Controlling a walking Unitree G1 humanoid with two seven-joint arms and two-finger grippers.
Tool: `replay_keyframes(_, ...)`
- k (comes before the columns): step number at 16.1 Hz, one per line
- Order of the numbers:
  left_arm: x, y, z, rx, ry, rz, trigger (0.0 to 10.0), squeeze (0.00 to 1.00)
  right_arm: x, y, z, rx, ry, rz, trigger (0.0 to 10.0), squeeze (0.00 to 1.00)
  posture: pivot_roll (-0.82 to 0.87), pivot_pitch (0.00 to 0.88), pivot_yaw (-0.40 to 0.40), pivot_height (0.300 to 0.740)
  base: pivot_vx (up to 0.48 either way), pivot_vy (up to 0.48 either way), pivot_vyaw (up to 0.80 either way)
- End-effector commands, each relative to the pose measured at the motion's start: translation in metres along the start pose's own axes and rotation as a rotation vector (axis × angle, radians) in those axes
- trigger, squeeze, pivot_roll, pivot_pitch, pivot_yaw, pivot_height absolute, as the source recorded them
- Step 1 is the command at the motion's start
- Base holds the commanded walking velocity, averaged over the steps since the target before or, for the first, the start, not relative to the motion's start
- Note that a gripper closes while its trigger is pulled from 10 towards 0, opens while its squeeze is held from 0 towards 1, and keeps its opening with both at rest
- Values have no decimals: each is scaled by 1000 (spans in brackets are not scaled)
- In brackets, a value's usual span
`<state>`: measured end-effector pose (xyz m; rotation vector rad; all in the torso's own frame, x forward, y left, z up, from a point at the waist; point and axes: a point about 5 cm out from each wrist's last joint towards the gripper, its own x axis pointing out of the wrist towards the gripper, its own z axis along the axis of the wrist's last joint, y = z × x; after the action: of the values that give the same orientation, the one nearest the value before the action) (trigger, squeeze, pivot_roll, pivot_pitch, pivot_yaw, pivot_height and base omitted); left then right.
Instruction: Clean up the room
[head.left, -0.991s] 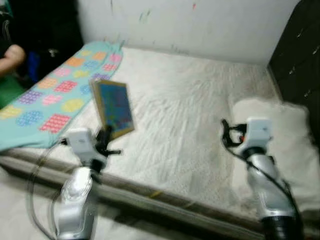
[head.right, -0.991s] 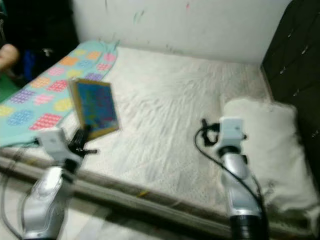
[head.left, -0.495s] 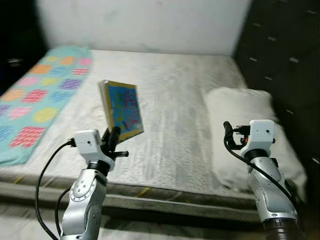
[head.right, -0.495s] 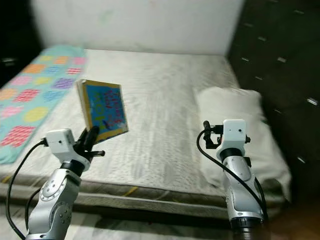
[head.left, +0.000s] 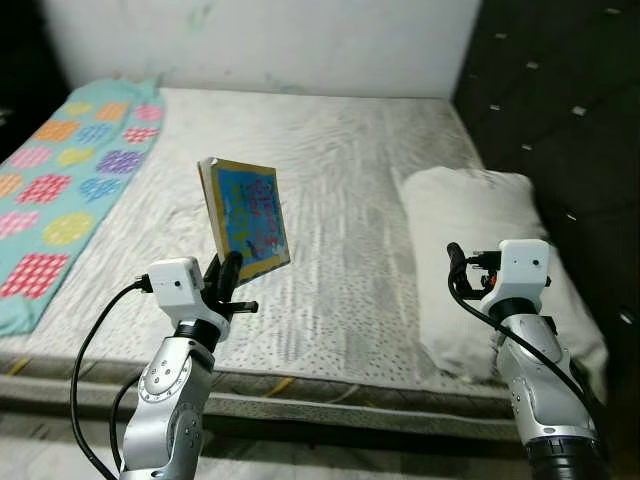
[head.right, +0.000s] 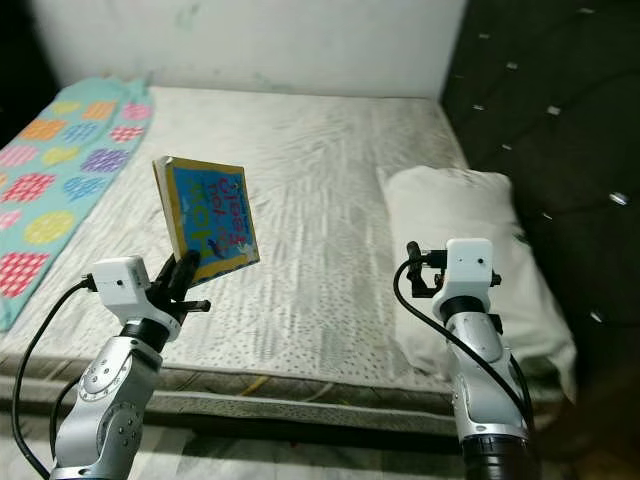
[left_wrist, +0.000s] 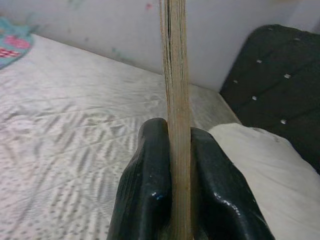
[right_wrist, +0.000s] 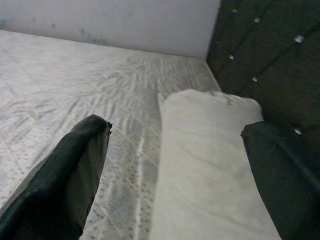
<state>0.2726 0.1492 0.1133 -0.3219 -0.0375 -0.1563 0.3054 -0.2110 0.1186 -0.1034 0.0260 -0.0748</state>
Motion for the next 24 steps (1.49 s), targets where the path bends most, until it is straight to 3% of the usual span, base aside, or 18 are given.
replay_keyframes(1,2,-5,14,8,-65,-28,10000,0,1,-2,4,-3,-5,-1,10000,0,-125,0,15,740,281,0,-613)
replay_keyframes(8,3,-5,12,10,-57,-31,10000,0,1,-2,3,-3,-5,-7,10000,0,-126,0,16,740,274,0,-227)
replay_keyframes(18,3,-4,9,18,-37,-20,10000,0,0,-3,3,-6,3,-9,10000,0,-126,0,17,740,0,0,0)
replay_keyframes(24,2,-5,9,19,-41,-25,10000,0,0,-3,3,-10,0,-3,10000,0,-126,0,18,740,0,0,-800)
